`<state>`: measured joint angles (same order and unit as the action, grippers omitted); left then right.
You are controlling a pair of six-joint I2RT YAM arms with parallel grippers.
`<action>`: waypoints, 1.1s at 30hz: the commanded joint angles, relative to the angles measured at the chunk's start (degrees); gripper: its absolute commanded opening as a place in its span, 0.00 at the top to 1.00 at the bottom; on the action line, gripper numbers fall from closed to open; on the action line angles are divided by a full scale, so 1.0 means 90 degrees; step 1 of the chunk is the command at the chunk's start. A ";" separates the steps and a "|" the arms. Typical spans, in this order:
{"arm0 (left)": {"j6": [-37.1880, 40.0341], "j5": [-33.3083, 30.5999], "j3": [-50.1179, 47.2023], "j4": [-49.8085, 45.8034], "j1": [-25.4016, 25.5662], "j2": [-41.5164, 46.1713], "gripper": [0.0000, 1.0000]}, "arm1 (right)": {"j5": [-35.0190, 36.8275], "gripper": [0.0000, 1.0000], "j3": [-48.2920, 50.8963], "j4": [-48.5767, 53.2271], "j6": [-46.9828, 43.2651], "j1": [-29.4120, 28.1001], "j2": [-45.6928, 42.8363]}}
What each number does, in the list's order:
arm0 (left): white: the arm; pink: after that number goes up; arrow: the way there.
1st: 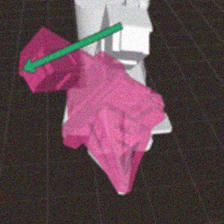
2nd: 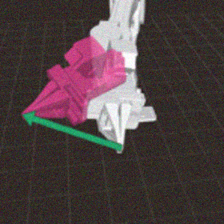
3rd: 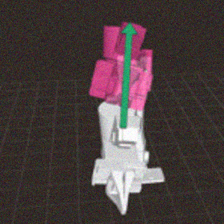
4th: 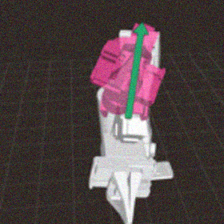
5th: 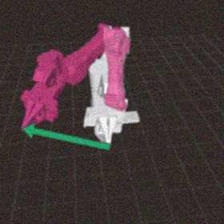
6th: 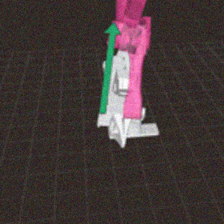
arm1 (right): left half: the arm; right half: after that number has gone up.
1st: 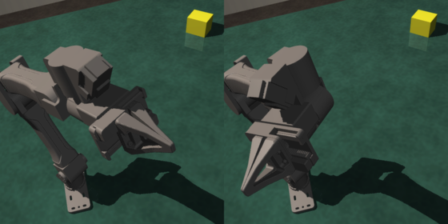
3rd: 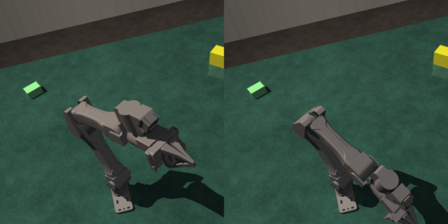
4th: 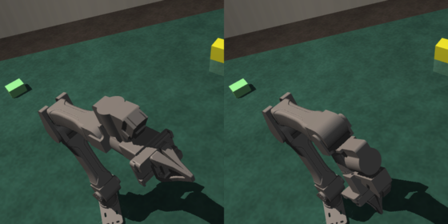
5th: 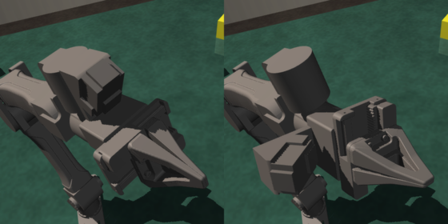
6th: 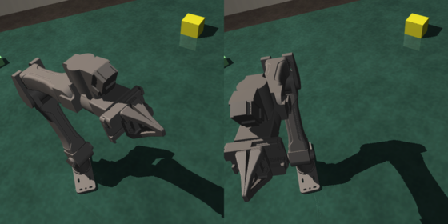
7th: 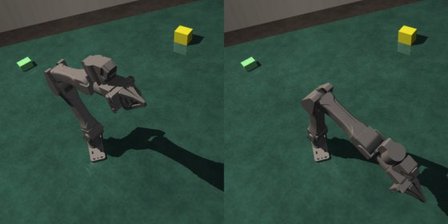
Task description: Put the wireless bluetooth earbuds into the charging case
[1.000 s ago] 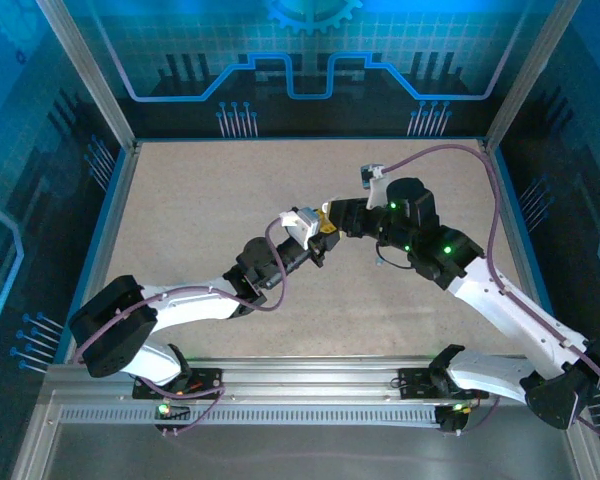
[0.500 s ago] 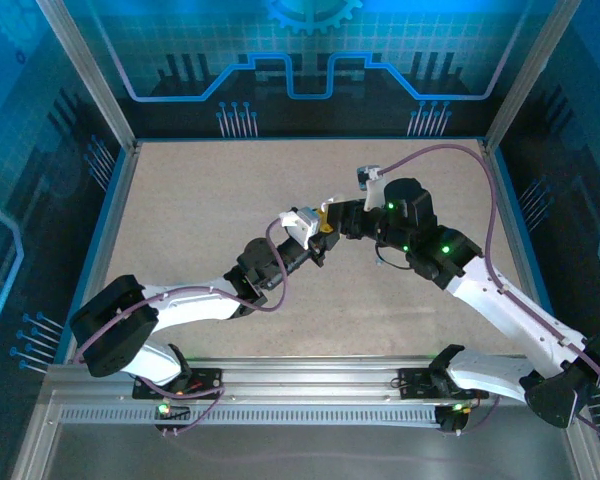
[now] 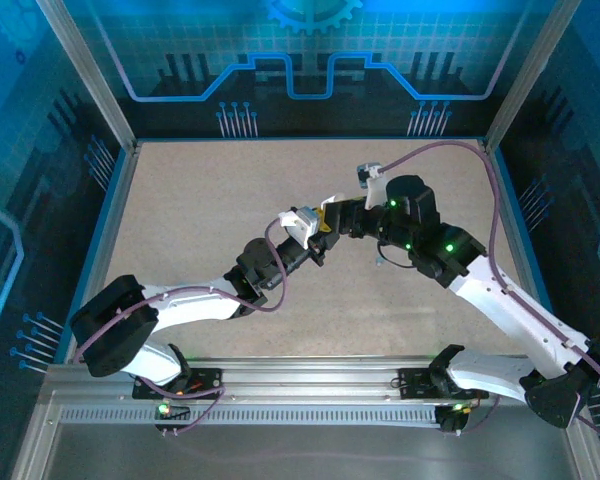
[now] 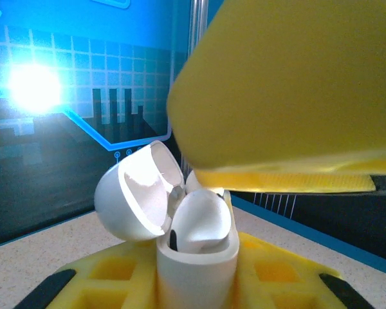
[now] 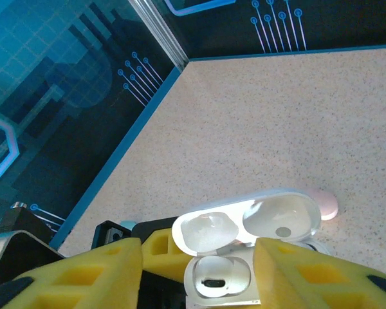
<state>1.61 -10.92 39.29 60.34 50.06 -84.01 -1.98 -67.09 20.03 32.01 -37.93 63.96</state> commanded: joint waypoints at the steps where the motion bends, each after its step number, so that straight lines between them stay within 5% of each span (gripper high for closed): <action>1: 0.0101 0.0059 -0.0019 0.0444 0.0034 0.0104 0.73 | -0.0024 0.45 -0.0250 -0.0070 -0.0204 -0.0099 -0.0259; 11: 0.0561 0.0939 -0.0210 -0.0049 0.0030 0.0447 0.73 | 0.0669 0.37 -0.0548 0.0729 -0.0421 0.0373 -0.0502; 19: 0.1075 0.1570 -0.0253 -0.0755 0.0025 0.0875 0.71 | -0.0931 0.34 -0.1097 0.1712 -0.0010 0.1530 0.0156; 33: 0.1319 0.1799 -0.0149 -0.1254 0.0019 0.1126 0.71 | -0.2112 0.31 -0.2023 0.2737 -0.0279 0.1617 0.1477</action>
<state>12.23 4.19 37.28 48.75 50.06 -75.99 -17.87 -82.91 41.17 30.74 -23.92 75.99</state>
